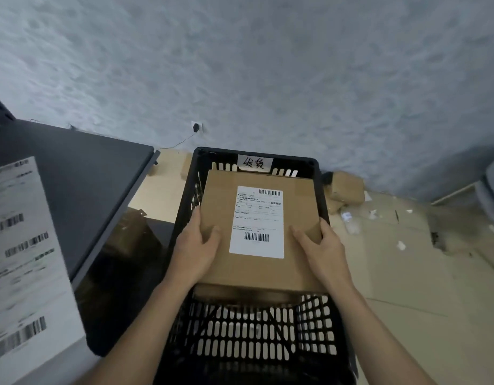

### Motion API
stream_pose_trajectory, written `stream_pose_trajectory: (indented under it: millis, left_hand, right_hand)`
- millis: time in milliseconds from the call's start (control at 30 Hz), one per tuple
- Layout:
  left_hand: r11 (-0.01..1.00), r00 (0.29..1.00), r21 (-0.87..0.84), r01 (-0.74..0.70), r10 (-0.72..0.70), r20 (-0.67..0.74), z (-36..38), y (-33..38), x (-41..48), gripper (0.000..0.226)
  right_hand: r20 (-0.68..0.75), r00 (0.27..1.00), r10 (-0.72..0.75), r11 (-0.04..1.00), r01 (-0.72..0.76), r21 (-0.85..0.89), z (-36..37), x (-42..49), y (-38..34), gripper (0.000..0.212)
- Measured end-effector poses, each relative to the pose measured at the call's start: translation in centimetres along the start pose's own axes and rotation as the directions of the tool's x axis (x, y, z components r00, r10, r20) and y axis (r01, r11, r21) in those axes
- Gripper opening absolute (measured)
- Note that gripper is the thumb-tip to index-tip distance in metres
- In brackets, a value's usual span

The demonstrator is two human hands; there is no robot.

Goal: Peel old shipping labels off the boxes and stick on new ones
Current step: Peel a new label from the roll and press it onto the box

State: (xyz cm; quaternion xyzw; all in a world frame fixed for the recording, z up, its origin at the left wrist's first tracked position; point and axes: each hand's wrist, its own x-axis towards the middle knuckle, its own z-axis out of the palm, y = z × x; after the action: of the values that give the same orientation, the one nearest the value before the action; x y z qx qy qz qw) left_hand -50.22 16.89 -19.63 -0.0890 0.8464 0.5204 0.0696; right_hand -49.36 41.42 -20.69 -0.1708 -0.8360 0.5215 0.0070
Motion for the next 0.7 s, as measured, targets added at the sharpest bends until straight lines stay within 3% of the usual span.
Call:
stream_pose_trajectory:
  millis: [400,700]
  left_hand:
    - [0.998,0.997,0.008,0.061,-0.061,0.053,0.5,-2.7,1.7,0.055]
    - [0.998,0.997,0.041,0.048,-0.051,0.058,1.2,-4.5,1.7,0.062]
  right_hand:
    - [0.009,0.994,0.105,0.992,-0.104,-0.077,2.5,0.8,3.0,0.049]
    - [-0.003,0.995,0.104,0.990,-0.104,-0.094,3.2,0.4,4.0,0.050]
